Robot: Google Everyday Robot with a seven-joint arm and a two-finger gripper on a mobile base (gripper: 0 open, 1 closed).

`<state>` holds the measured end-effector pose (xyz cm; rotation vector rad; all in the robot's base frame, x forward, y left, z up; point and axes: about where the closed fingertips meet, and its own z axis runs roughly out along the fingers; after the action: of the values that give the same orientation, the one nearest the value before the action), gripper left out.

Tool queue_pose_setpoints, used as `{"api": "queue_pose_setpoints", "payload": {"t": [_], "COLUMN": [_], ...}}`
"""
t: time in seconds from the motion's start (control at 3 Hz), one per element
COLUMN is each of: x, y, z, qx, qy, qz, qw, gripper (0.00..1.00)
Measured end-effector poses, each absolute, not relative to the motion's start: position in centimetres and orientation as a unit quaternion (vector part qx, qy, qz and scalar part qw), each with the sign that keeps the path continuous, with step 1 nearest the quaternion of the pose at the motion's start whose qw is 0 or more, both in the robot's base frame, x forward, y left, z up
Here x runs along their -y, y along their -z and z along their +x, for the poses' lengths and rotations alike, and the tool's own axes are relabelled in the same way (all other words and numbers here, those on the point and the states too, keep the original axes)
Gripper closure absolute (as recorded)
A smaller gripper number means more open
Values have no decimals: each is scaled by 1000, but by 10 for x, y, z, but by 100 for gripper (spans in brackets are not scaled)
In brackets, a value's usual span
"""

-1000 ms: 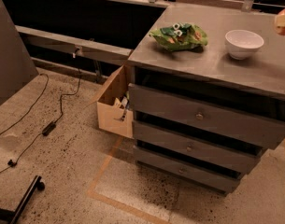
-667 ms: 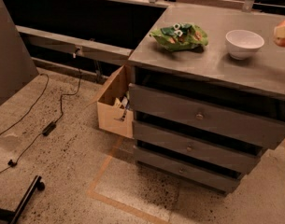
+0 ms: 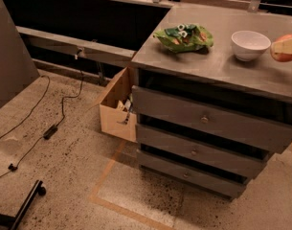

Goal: Pick apple from white bowl and place on counter

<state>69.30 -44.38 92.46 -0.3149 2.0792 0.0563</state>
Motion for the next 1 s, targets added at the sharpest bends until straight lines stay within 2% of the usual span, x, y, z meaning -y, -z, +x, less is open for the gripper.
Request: {"api": "queue_pose_setpoints", "payload": {"t": [0.33,0.67,1.0], "x": [440,436,432], "y": [-908,-893,-884], "z": [693,693,692], "qx": [-866,-874,-875], "qy": [-32,-44,-59], "qz": [-137,-141,-145], "qw": [479,464,458], "gripper": [100,83,59]}}
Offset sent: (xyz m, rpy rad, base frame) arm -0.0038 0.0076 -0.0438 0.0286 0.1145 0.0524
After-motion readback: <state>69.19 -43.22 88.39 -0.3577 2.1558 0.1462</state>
